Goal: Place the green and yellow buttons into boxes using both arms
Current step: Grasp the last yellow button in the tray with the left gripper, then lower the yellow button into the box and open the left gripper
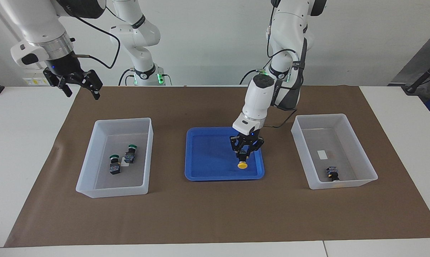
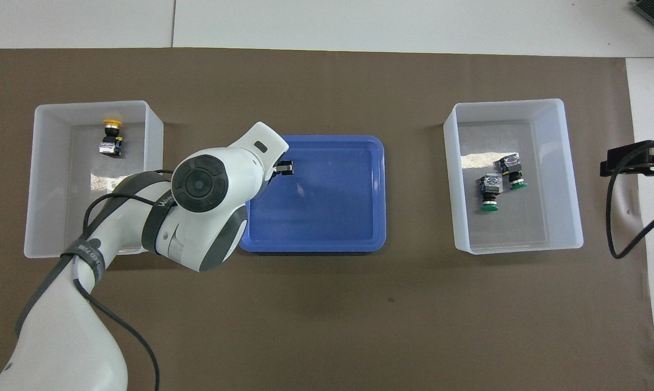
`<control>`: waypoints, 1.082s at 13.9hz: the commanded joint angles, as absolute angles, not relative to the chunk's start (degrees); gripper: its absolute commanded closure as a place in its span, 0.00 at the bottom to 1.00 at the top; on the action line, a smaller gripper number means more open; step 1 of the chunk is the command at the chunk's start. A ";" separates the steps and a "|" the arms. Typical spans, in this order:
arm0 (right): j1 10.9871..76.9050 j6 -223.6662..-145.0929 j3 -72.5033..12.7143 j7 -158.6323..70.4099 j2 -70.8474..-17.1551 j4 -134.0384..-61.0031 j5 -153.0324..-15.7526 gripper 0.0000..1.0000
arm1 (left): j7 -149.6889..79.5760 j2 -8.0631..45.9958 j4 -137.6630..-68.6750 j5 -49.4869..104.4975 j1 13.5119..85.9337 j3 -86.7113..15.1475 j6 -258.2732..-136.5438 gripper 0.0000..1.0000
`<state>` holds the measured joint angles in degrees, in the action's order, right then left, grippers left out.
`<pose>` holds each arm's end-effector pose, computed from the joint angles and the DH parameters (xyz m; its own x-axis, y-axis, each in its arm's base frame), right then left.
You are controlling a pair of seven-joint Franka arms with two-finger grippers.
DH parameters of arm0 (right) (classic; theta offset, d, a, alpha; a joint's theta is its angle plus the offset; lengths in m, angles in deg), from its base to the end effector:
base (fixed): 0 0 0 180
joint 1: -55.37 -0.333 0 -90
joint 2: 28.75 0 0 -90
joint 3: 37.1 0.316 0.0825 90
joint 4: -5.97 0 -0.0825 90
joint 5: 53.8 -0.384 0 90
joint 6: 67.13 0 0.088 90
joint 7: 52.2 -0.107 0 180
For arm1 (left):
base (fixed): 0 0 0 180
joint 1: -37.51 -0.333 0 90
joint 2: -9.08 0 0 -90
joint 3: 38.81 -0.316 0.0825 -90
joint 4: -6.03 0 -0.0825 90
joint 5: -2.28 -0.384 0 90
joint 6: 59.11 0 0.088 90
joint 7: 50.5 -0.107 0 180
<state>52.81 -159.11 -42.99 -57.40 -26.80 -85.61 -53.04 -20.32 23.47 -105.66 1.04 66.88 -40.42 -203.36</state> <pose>0.5465 -0.0342 0.6332 0.9881 -0.1479 0.0415 -0.1483 -0.9889 0.0060 0.5608 -0.2964 0.3849 0.9585 0.0433 0.2817 0.0049 -0.9908 0.1355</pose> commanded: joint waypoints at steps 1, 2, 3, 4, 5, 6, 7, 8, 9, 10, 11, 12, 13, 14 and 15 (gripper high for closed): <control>53.17 -158.72 -42.28 -57.74 -25.76 -86.76 -53.01 0.00 | -23.32 17.44 -107.17 0.87 61.52 -40.13 -198.34 1.00; 53.00 -158.54 -42.28 -57.73 -25.76 -86.76 -53.01 0.00 | -25.26 16.82 -107.17 0.87 59.33 -40.13 -197.72 1.00; 53.00 -158.37 -42.28 -57.73 -25.76 -86.67 -53.01 0.00 | -26.67 16.56 -107.09 0.87 56.95 -40.13 -197.54 1.00; 53.00 -158.36 -42.28 -57.73 -25.76 -86.76 -53.01 0.00 | -27.90 16.55 -107.09 0.87 54.58 -40.13 -197.63 1.00; 52.91 -158.36 -42.28 -57.73 -25.67 -86.76 -53.01 0.00 | -29.39 16.55 -107.17 0.87 51.86 -40.13 -197.63 1.00; 52.82 -158.36 -42.28 -57.73 -25.67 -86.76 -53.01 0.00 | -31.23 16.64 -107.09 0.87 48.87 -40.04 -198.59 1.00; 52.82 -158.36 -42.28 -57.82 -25.67 -86.76 -53.01 0.00 | -34.91 16.81 -107.17 0.87 46.06 -39.95 -199.81 1.00; 52.91 -159.06 -42.28 -57.91 -25.76 -86.67 -53.10 0.00 | -39.12 16.82 -107.52 0.96 43.51 -39.95 -201.22 1.00; 52.82 -158.63 -42.19 -57.82 -25.76 -86.67 -53.10 0.00 | -42.64 16.90 -107.70 1.31 41.05 -39.87 -202.19 1.00; 52.74 -158.54 -42.19 -57.82 -25.76 -86.67 -53.10 0.00 | -45.55 17.08 -107.88 1.49 38.93 -39.86 -202.72 1.00; 52.73 -158.54 -42.11 -57.82 -25.76 -86.67 -53.10 0.00 | -48.19 17.17 -108.05 1.58 37.43 -39.78 -203.60 1.00; 52.73 -158.63 -42.11 -57.82 -25.76 -86.67 -53.10 0.00 | -50.04 17.69 -108.23 1.58 36.11 -39.78 -204.04 1.00; 52.73 -158.63 -42.11 -57.82 -25.76 -86.67 -53.10 0.00 | -50.67 18.30 -108.66 1.58 35.40 -39.78 -204.31 1.00; 52.73 -158.63 -42.11 -57.82 -25.76 -86.67 -53.10 0.00 | -50.68 19.09 -108.93 1.58 35.48 -39.78 -205.18 1.00; 52.73 -158.54 -42.11 -57.82 -25.76 -86.67 -53.10 0.00 | -50.59 20.41 -108.93 1.58 36.01 -39.78 -206.06 1.00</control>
